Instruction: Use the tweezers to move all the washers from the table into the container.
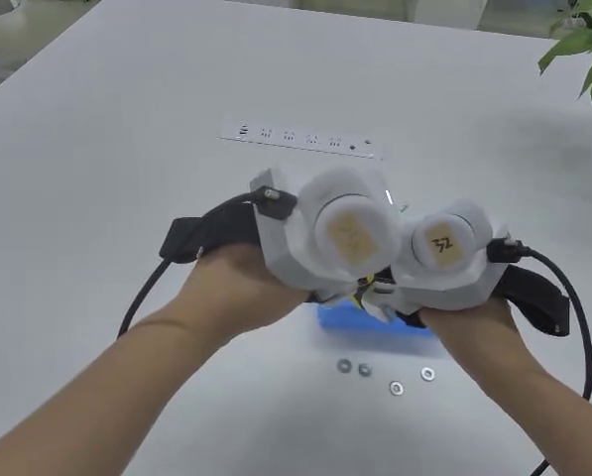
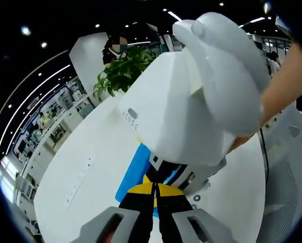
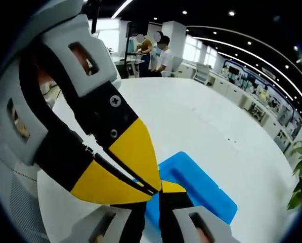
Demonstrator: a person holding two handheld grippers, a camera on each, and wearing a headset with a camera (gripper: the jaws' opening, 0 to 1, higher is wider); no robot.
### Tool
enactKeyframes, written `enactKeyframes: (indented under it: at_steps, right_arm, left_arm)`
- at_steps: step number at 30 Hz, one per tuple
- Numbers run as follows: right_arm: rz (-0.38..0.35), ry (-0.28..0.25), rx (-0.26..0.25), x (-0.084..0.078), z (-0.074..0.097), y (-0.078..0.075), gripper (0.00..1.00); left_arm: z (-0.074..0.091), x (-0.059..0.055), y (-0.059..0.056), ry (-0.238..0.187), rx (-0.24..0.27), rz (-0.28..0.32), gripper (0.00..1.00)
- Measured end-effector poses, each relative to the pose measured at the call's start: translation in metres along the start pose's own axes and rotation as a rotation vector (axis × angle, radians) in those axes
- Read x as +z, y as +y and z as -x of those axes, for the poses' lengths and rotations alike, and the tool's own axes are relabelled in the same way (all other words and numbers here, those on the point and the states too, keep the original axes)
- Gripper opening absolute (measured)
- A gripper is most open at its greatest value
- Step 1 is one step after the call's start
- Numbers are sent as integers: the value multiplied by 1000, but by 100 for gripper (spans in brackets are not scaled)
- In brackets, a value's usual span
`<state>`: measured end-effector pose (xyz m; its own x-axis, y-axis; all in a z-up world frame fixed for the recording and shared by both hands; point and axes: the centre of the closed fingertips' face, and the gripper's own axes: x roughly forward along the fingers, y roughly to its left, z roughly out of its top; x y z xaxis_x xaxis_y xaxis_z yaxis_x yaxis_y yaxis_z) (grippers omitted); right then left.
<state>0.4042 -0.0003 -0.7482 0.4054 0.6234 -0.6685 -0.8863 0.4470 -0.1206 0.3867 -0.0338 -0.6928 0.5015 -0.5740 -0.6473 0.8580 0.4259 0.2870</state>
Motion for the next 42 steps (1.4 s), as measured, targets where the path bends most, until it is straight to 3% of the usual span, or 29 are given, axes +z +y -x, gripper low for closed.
enactKeyframes:
  at_steps: [8, 13, 17, 25, 32, 42]
  right_arm:
    - [38, -79, -75, 20, 36, 9, 5]
    - [34, -114, -95, 27, 55, 19, 5]
    - [26, -134, -92, 28, 64, 28, 5]
    - [-35, -160, -47, 20, 67, 47, 6]
    - [-93, -152, 8, 4, 61, 64, 9]
    - [-136, -118, 50, -14, 44, 75, 9]
  left_arm:
    - [34, 24, -9, -92, 21, 28, 0]
    - [51, 35, -18, -136, 27, 37, 0]
    - [60, 38, -28, -145, 30, 24, 0]
    - [66, 32, -45, -138, 12, 35, 0]
    - [65, 15, -60, -121, -19, 82, 0]
    - [53, -5, -68, -72, -51, 111, 0]
